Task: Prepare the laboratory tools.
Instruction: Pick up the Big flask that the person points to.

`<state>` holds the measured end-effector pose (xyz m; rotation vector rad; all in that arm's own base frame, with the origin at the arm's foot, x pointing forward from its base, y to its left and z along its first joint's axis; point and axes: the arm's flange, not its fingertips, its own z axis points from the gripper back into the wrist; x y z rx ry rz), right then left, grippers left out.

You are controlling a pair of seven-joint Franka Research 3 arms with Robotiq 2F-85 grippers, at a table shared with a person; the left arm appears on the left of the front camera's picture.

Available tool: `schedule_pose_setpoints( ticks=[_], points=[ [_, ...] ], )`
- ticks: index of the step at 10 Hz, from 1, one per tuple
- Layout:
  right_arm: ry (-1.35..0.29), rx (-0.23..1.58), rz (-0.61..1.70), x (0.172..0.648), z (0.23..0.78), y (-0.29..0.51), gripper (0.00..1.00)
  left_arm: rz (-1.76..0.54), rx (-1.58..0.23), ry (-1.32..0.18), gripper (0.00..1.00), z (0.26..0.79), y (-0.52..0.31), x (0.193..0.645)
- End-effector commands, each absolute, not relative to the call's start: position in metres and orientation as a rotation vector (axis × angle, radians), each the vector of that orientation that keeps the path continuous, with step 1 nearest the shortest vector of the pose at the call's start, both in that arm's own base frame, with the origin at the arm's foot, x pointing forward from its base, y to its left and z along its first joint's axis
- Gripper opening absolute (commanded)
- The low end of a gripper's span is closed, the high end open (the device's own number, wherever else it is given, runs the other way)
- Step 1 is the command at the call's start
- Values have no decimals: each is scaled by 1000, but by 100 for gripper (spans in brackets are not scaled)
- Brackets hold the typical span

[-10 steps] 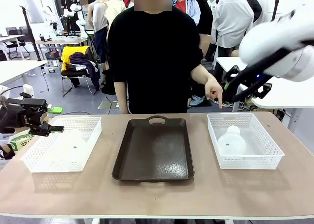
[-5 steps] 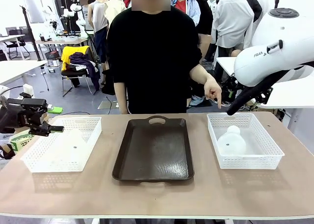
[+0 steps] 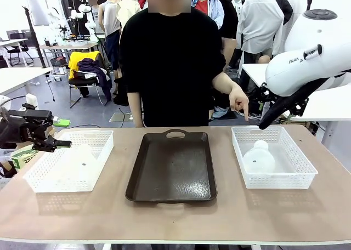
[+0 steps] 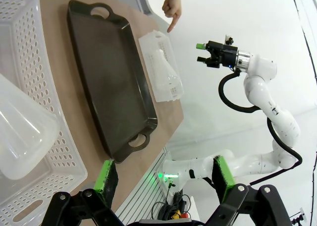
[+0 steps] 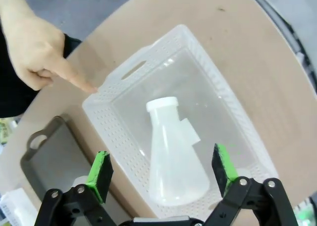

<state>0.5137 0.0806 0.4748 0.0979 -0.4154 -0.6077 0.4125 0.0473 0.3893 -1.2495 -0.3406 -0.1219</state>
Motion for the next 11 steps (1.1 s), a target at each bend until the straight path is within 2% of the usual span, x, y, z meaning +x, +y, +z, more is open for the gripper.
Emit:
schedule_pose_setpoints(
  ticks=[1,5,8,11],
  points=[
    [-335,-15,-579,540,487,75,100,-123,-1262,-346,100,391,48,412],
    [-170,-98,-509,586,467,78,100,-123,-1262,-346,100,391,48,412],
    [-118,-74,-623,576,426,92,100,-123,-1262,-346,100,391,48,412],
    [-135,5,-727,563,385,95,100,-123,-1262,-346,100,391,48,412]
  ],
)
